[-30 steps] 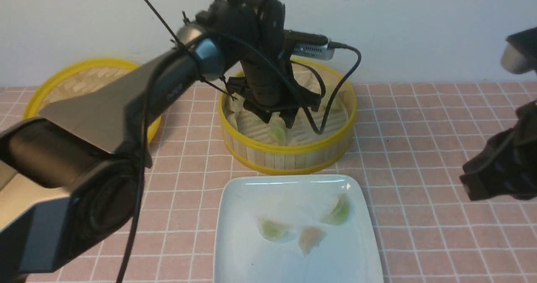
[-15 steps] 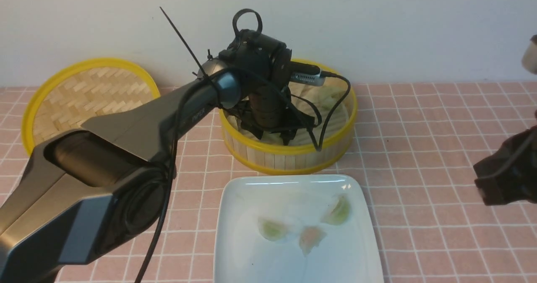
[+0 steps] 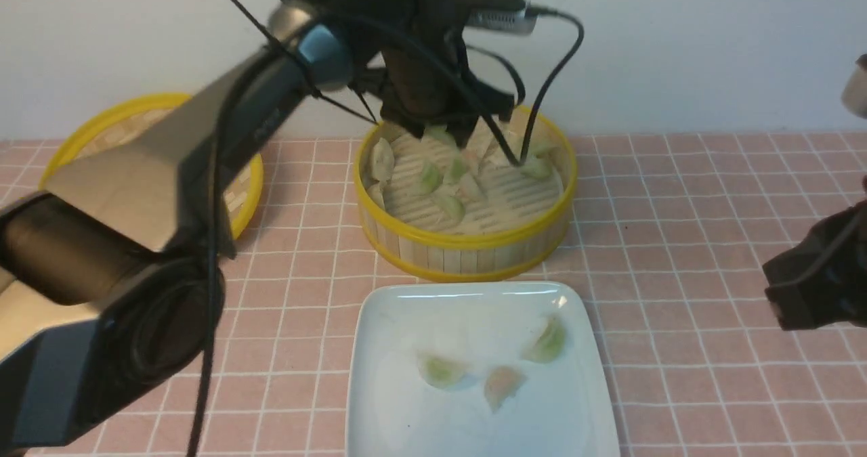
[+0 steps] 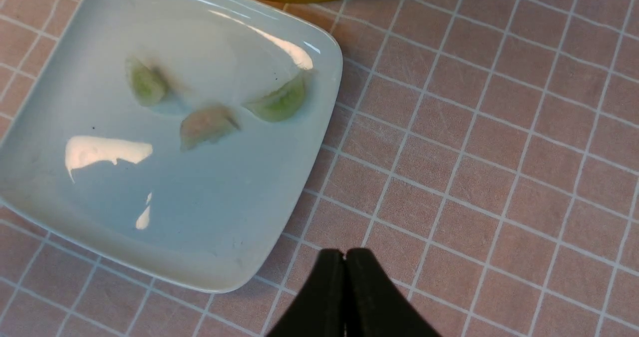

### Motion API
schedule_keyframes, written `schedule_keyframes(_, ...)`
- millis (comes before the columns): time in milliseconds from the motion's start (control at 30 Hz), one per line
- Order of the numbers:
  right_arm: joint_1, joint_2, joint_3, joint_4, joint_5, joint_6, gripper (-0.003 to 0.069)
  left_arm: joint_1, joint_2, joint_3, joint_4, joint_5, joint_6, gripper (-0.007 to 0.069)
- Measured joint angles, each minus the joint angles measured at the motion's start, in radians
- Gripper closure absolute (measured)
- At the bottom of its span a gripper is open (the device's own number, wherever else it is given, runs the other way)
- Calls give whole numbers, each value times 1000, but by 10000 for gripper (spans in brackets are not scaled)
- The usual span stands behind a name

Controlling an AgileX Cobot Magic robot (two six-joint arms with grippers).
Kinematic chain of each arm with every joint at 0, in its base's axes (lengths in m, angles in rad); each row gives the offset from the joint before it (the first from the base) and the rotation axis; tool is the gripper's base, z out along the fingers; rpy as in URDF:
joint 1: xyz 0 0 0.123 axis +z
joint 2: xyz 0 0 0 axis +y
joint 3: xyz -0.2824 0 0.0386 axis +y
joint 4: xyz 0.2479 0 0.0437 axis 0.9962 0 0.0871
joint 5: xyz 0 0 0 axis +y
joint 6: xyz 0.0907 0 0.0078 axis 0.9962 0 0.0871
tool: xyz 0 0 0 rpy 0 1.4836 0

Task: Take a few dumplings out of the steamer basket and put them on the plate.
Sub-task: Use the left arm to grab a dumpling from the steamer, then use the left arm to put the dumpling into the plate

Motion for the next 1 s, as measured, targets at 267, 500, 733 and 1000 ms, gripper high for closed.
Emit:
schedule_keyframes(267,0,0,1,0,-19,0,673,-8,-311,323,-186,4,100,282)
schedule_keyframes(500,0,0,1,0,-55,2,673,-81,-517,853,-212,2,100,282)
schedule_keyframes(733,0,0,1,4,-61,6,673,-135,-490,1010,-229,-96,100,282)
schedule_keyframes(1000,0,0,1,7,-61,6,673,-135,-447,1010,-237,-118,100,276)
